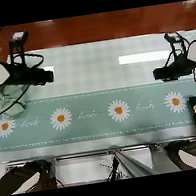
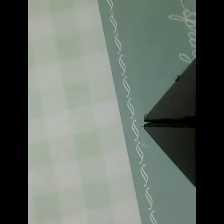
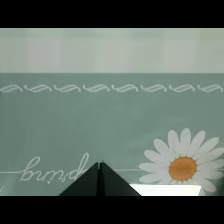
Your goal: Fold the shirts.
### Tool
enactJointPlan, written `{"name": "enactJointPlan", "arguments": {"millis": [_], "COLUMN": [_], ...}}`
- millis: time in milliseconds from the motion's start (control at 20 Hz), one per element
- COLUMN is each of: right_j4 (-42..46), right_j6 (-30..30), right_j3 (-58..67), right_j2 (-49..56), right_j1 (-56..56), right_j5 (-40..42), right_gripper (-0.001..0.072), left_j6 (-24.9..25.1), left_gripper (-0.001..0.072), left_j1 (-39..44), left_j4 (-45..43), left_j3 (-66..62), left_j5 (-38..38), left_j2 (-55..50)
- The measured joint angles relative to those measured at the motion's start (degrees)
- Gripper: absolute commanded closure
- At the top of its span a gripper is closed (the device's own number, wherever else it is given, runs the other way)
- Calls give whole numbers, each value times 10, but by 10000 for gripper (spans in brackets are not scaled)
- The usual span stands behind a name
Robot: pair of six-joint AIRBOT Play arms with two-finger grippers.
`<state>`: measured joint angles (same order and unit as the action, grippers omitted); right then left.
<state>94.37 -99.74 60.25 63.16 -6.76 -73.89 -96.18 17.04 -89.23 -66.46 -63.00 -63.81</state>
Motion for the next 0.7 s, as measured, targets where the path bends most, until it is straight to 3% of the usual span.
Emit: {"name": "enactJointPlan", "arguments": {"millis": [700], "right_j4": [32], "right_j6": [-36], "right_j3": [-23], "right_j2": [2], "right_j1": [-10], "right_j5": [-21], "right_gripper": [695], "left_j6": [-11], "left_gripper": [669], "left_j1": [-1], "left_j4": [-30], "left_j3": [20], "left_j5": [-32], "left_j2": [-45]}}
